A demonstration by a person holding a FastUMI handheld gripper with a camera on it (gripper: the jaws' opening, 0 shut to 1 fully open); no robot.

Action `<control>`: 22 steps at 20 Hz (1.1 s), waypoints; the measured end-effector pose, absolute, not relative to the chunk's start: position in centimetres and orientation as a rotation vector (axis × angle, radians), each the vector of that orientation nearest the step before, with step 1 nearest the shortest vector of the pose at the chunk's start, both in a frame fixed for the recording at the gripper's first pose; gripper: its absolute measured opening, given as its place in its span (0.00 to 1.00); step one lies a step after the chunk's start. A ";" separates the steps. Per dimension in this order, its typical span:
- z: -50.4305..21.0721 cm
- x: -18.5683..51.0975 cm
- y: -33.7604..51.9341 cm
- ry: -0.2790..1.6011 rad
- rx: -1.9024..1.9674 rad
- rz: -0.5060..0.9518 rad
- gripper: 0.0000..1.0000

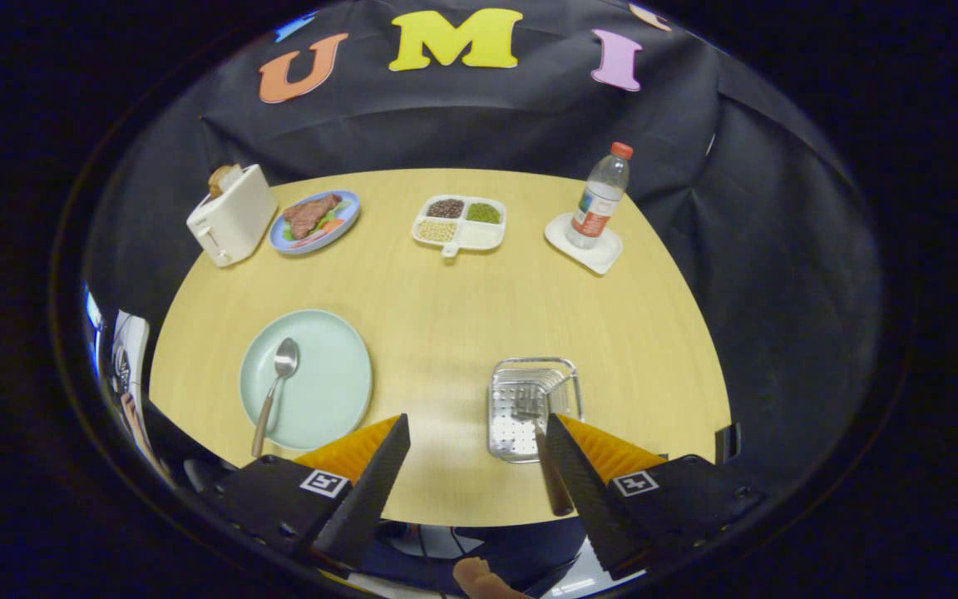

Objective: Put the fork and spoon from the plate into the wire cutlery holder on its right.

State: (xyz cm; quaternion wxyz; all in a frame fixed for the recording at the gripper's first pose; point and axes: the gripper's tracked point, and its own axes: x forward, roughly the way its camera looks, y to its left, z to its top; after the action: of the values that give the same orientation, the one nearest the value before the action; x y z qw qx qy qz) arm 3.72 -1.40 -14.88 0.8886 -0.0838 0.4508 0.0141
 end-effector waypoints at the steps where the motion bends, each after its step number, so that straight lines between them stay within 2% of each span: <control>1: -15.1 3.6 0.0 0.944 -0.177 0.046 0.99; 11: -19.2 1.9 11.9 1.036 -0.239 0.175 0.97; 17: -22.5 1.8 17.0 1.148 -0.037 0.173 0.97; 22: -24.9 1.8 19.8 1.186 -0.058 0.165 0.96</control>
State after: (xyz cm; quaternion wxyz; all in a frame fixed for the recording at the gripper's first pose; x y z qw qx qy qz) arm 1.80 19.78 -24.86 0.8257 -0.0273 0.5581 0.0777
